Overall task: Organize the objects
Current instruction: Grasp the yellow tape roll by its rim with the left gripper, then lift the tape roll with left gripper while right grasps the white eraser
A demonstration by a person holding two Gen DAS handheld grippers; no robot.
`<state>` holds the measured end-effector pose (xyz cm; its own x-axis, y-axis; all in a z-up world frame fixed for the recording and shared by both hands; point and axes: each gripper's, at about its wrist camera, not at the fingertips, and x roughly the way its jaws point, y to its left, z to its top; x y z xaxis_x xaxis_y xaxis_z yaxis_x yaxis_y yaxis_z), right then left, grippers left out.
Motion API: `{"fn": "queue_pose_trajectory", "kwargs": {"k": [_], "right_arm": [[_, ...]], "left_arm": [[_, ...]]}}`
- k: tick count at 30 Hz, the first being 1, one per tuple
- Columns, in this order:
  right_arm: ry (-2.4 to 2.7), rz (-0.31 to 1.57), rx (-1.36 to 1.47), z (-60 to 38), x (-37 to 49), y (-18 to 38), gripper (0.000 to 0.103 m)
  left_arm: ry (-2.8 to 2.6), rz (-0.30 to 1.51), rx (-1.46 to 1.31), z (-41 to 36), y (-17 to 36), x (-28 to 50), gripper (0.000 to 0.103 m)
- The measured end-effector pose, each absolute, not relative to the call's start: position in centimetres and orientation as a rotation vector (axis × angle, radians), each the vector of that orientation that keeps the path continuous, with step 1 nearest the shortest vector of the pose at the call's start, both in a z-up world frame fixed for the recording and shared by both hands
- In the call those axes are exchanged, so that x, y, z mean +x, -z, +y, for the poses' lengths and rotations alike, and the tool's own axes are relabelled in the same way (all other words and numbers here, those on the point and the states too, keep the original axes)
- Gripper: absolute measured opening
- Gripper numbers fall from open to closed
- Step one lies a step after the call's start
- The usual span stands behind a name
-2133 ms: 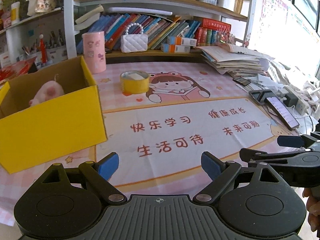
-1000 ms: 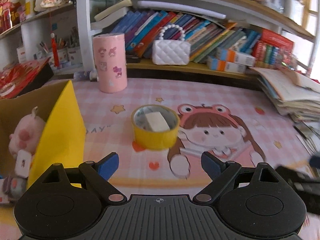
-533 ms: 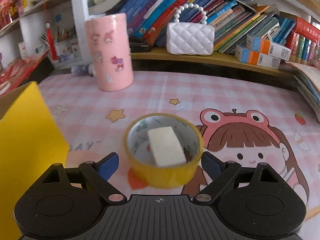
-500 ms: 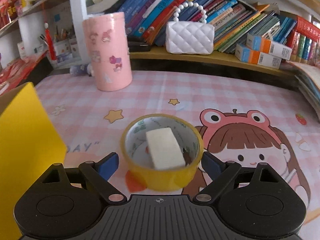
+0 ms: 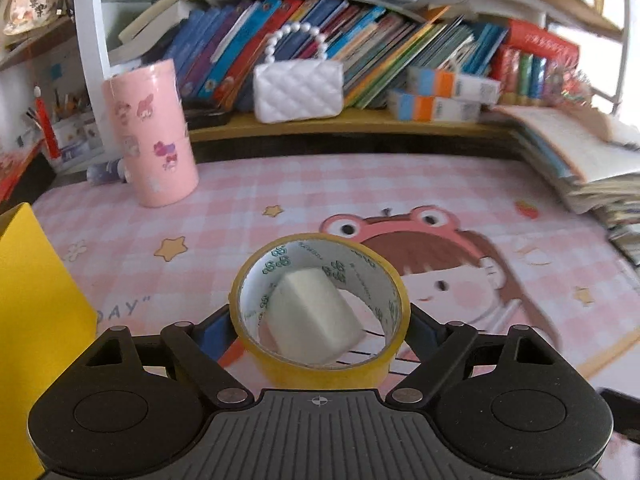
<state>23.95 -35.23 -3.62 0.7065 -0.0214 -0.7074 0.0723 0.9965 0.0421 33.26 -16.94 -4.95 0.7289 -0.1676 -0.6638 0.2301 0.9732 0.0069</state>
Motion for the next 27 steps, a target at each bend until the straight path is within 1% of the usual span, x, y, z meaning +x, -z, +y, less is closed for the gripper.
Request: {"fn": "queue_pose_trajectory", "kwargs": {"k": [8,12,20,27], "right_arm": [[-0.009,0.774,0.058,-33.4,24.2,3.5,0.089],[-0.064,0.760,0.039,-32.0,24.9,3.6,0.089],[-0.193,0.729,-0.013,-28.3,28.4,4.9,0.089],[-0.254,0.690,-0.054,-24.8,32.2,6.3,0.088]], "left_arm": [[0.227,0.633,-0.023,-14.6,0.5,30.5,0.087],[0.195,0.599,-0.025,-12.9,-1.2,28.3,0.088],[0.106,0.607,-0.054,-9.4,-2.8,22.9,0.088],[0.060,0.572,-0.046,-7.8,-4.0,19.6,0.088]]}}
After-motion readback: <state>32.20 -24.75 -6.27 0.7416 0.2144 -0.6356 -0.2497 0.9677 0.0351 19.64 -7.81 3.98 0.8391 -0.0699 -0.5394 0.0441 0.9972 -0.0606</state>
